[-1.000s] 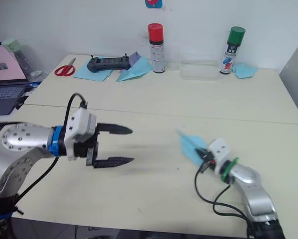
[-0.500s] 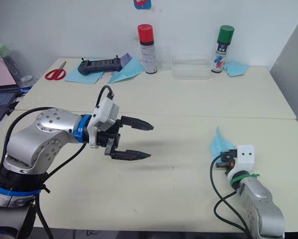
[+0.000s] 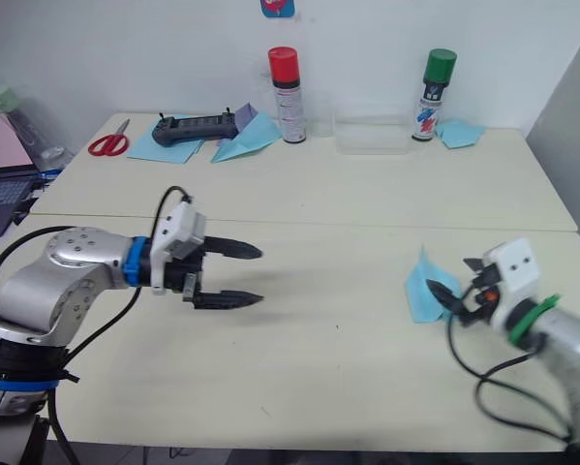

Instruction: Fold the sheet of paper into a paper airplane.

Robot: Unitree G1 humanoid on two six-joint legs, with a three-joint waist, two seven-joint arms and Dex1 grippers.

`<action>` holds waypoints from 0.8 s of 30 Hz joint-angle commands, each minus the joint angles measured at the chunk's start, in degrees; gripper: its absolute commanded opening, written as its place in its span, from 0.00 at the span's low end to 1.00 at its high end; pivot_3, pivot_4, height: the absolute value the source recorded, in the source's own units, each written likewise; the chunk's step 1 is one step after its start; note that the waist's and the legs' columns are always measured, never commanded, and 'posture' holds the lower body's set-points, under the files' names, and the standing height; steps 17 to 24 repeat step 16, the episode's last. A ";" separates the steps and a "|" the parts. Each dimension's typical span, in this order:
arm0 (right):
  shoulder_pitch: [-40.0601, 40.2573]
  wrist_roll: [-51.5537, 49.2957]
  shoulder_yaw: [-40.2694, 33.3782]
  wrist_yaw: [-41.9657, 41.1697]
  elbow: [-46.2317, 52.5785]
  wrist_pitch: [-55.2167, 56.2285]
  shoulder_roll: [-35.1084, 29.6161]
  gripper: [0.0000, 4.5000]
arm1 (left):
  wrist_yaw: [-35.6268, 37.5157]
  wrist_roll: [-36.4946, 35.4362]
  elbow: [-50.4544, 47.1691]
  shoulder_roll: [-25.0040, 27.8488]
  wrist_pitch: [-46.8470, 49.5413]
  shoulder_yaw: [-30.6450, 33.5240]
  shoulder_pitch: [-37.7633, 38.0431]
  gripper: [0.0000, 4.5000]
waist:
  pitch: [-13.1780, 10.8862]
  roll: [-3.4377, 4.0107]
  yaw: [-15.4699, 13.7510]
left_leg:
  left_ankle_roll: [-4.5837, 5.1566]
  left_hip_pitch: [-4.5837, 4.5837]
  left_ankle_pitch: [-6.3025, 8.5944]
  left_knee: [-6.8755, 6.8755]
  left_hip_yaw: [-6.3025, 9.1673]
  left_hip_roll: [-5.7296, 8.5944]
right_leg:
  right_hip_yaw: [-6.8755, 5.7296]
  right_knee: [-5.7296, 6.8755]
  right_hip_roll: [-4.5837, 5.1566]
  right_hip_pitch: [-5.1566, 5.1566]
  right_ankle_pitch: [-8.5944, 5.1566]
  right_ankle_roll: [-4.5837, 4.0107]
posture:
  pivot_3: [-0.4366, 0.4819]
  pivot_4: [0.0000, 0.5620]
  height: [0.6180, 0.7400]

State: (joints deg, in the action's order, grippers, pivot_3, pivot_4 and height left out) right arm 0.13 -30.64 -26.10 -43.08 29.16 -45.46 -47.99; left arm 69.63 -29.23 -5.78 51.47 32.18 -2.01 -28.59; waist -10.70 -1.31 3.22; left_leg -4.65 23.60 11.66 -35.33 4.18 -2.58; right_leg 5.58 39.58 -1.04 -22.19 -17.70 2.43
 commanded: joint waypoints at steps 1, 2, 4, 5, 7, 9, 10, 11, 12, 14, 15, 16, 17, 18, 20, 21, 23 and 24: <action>0.65 -2.19 -8.22 -19.09 -10.12 4.24 -13.49 1.00 | -3.54 -1.95 2.70 1.98 2.60 8.60 -0.17 1.00 | -0.01 -0.01 -0.17 | 0.00 0.01 0.00 -0.01 -0.01 0.01 | 0.00 -0.03 0.01 0.00 0.00 0.00 | 0.48 0.27 1.00; 0.50 -1.56 -9.57 -22.33 -14.21 4.97 -17.43 1.00 | -3.79 -0.98 2.60 3.24 2.12 9.88 1.05 1.00 | -0.02 -0.01 -0.18 | 0.01 0.05 0.01 -0.02 0.00 0.01 | -0.03 -0.07 0.02 0.01 0.00 0.00 | 0.48 0.27 1.00; 0.48 0.14 -10.99 -27.13 -20.63 7.66 -22.57 1.00 | -3.92 1.11 2.87 5.78 0.50 11.85 3.78 1.00 | -0.01 -0.01 -0.10 | 0.03 0.12 0.02 -0.08 -0.02 0.00 | -0.01 -0.17 0.05 0.00 0.01 0.01 | 0.48 0.27 1.00; 0.59 1.32 -11.55 -28.69 -23.74 9.60 -24.25 1.00 | -4.04 2.27 4.22 7.26 -0.82 13.51 5.41 1.00 | -0.01 -0.02 -0.09 | 0.04 0.11 0.03 -0.07 -0.04 0.01 | -0.01 -0.21 0.08 0.03 0.01 0.01 | 0.48 0.27 1.00; 0.85 2.88 -12.15 -30.78 -27.74 12.39 -25.88 1.00 | -4.07 3.44 6.35 9.36 -2.68 16.25 7.81 1.00 | -0.01 -0.02 -0.02 | 0.04 0.12 0.03 -0.07 -0.06 0.00 | -0.01 -0.24 0.09 0.02 0.01 0.01 | 0.48 0.27 1.00; 1.55 3.77 -12.63 -31.64 -28.48 14.04 -25.63 1.00 | -3.36 3.35 9.06 11.32 -3.08 19.46 9.84 1.00 | -0.02 -0.02 0.06 | 0.04 0.12 0.03 -0.07 -0.06 -0.01 | -0.01 -0.23 0.08 0.00 0.01 0.01 | 0.48 0.27 1.00; 1.18 4.01 -12.33 -31.62 -29.37 15.01 -25.33 1.00 | -3.34 3.56 9.81 12.03 -3.43 20.36 10.53 1.00 | -0.02 -0.01 0.08 | 0.04 0.12 0.03 -0.07 -0.06 -0.01 | -0.01 -0.22 0.08 -0.02 0.00 0.01 | 0.48 0.27 1.00; 1.02 3.46 -12.15 -31.21 -28.70 14.27 -24.78 1.00 | -2.79 3.45 11.17 12.64 -3.90 21.35 11.10 1.00 | -0.02 0.00 0.08 | 0.04 0.11 0.03 -0.07 -0.06 -0.01 | 0.00 -0.18 0.08 -0.02 0.00 0.01 | 0.48 0.27 1.00; -0.04 2.91 -11.02 -30.92 -29.44 14.29 -24.12 1.00 | -3.29 3.07 11.09 12.29 -3.48 21.61 11.16 1.00 | -0.03 0.00 0.08 | 0.04 0.11 0.03 -0.08 -0.07 0.00 | 0.00 -0.17 0.08 -0.03 0.00 0.02 | 0.48 0.27 1.00; -2.23 2.97 -7.66 -30.31 -31.04 15.40 -22.82 1.00 | -4.13 4.38 10.23 11.27 -5.22 20.50 12.19 1.00 | -0.03 0.01 0.08 | 0.04 0.10 0.03 -0.11 -0.07 0.00 | 0.01 -0.17 0.09 0.00 0.01 0.04 | 0.48 0.27 1.00; -2.64 3.18 -6.70 -30.48 -31.07 15.64 -22.59 1.00 | -4.36 5.23 10.31 10.94 -6.87 20.14 12.32 1.00 | -0.04 0.03 0.08 | 0.04 0.10 0.03 -0.19 -0.09 0.00 | 0.02 -0.16 0.10 0.03 0.04 0.08 | 0.48 0.27 1.00; -2.58 3.24 -6.37 -30.47 -30.30 15.37 -22.40 1.00 | -4.15 5.82 10.94 10.93 -8.46 20.18 12.56 1.00 | -0.04 0.03 0.08 | 0.04 0.10 0.03 -0.24 -0.12 0.01 | 0.06 -0.15 0.11 0.03 0.05 0.10 | 0.48 0.27 1.00; -2.58 3.24 -6.37 -30.47 -30.30 15.37 -22.40 1.00 | -4.15 5.82 10.94 10.93 -8.46 20.18 12.56 1.00 | -0.04 0.03 0.08 | 0.04 0.10 0.03 -0.24 -0.12 0.01 | 0.06 -0.15 0.11 0.03 0.05 0.10 | 0.48 0.27 1.00; -2.58 3.24 -6.37 -30.47 -30.30 15.37 -22.40 1.00 | -4.15 5.82 10.94 10.93 -8.46 20.18 12.56 1.00 | -0.04 0.03 0.08 | 0.04 0.10 0.03 -0.24 -0.12 0.01 | 0.06 -0.15 0.11 0.03 0.05 0.10 | 0.48 0.27 1.00; -2.58 3.24 -6.37 -30.47 -30.30 15.37 -22.40 1.00 | -4.15 5.82 10.94 10.93 -8.46 20.18 12.56 1.00 | -0.04 0.03 0.08 | 0.04 0.10 0.03 -0.24 -0.12 0.01 | 0.06 -0.15 0.11 0.03 0.05 0.10 | 0.48 0.27 1.00; -2.58 3.24 -6.37 -30.47 -30.30 15.37 -22.40 1.00 | -4.15 5.82 10.94 10.93 -8.46 20.18 12.56 1.00 | -0.04 0.03 0.08 | 0.04 0.10 0.03 -0.24 -0.12 0.01 | 0.06 -0.15 0.11 0.03 0.05 0.10 | 0.48 0.27 1.00; -2.58 3.24 -6.37 -30.47 -30.30 15.37 -22.40 1.00 | -4.15 5.82 10.94 10.93 -8.46 20.18 12.56 1.00 | -0.04 0.03 0.08 | 0.04 0.10 0.03 -0.24 -0.12 0.01 | 0.06 -0.15 0.11 0.03 0.05 0.10 | 0.48 0.27 1.00; -2.58 3.24 -6.37 -30.47 -30.30 15.37 -22.40 1.00 | -4.15 5.82 10.94 10.93 -8.46 20.18 12.56 1.00 | -0.04 0.03 0.08 | 0.04 0.10 0.03 -0.24 -0.12 0.01 | 0.06 -0.15 0.11 0.03 0.05 0.10 | 0.48 0.27 1.00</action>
